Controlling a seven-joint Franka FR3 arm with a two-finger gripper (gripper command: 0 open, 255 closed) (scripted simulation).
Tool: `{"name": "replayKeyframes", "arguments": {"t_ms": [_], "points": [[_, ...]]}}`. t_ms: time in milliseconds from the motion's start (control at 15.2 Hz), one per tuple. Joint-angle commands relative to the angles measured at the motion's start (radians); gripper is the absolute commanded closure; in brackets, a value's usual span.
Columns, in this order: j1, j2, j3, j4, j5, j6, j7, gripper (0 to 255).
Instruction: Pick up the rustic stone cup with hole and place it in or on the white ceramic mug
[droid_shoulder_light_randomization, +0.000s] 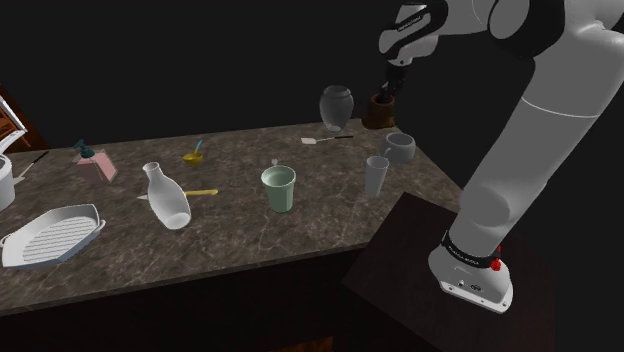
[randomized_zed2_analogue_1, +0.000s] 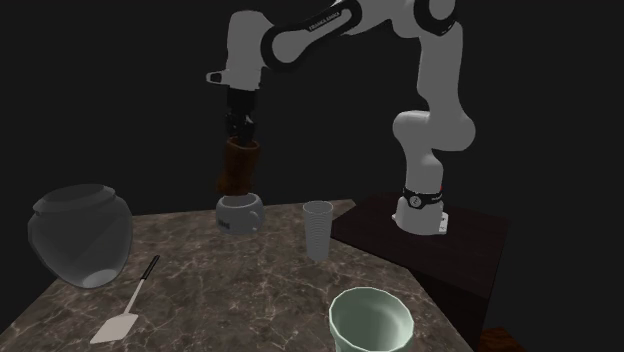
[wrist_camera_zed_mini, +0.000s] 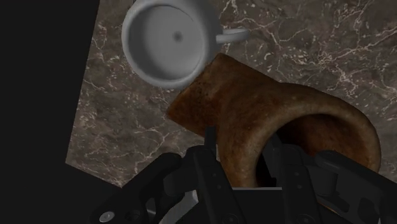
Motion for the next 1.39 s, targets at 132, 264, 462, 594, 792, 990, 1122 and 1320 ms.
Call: {"name": "replayKeyframes", "arguments": {"t_ms": [132,264,462,594,792,990,1122,1320], "points": [[-0.045,-0.002,-0.046,0.033,0.017,-0.032,-0.102,255],[-0.068,0.005,-0.070,0.054,0.029,-0.049,-0.154,255],[-0.098,0.020,-0.099,0.088,0.048,-0.071,-0.222,255],[-0.099,0.028,-0.100,0.069,0.053,-0.045,-0.225,255],[-0.100,0.041,-0.100,0.042,0.062,-0.006,-0.232,255],[-0.101,0.056,-0.100,0.016,0.073,0.032,-0.240,255],[-0.102,0.067,-0.100,0.001,0.082,0.057,-0.247,255],[-0.104,0.086,-0.099,-0.021,0.096,0.095,-0.257,255]]}}
